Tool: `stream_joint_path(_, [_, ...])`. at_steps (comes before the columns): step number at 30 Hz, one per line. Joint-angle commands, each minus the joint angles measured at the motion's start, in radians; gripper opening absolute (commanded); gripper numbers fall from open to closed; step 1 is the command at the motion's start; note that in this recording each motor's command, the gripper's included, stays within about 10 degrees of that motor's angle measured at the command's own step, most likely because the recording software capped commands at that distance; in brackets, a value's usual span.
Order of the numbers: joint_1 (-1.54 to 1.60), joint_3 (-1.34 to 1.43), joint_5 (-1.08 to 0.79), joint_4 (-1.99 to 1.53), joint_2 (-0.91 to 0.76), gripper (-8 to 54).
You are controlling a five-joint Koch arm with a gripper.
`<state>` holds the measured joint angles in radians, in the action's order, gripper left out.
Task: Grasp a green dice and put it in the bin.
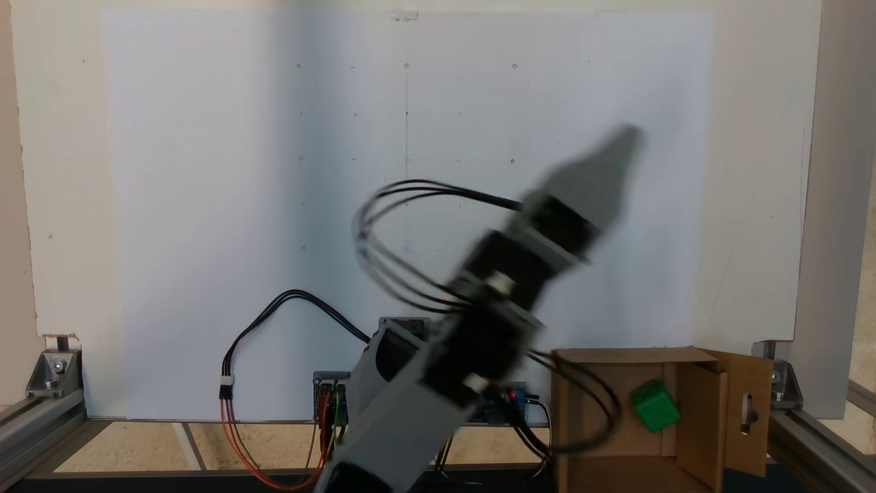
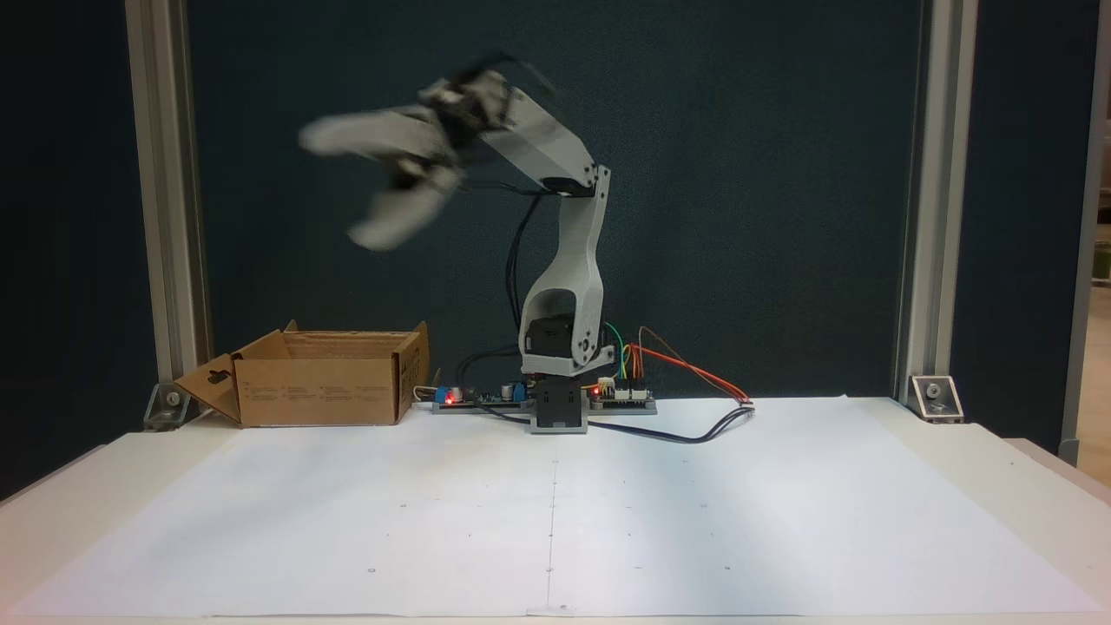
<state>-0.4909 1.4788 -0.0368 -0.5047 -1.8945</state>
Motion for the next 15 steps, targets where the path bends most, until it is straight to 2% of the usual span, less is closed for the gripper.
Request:
stream_joint_path(1, [0.156, 0.066, 0.044, 0.101, -0.1, 43.6])
stream_joint_path(7, [0.554, 0.526, 0.041, 0.38, -0.35, 43.9])
stream_joint_path(11, [0.571, 0.727, 0.041, 0.549, -0.471, 44.6])
stream_joint_path(15, [0.557, 0.871, 0.023, 0.718, -0.479, 44.3])
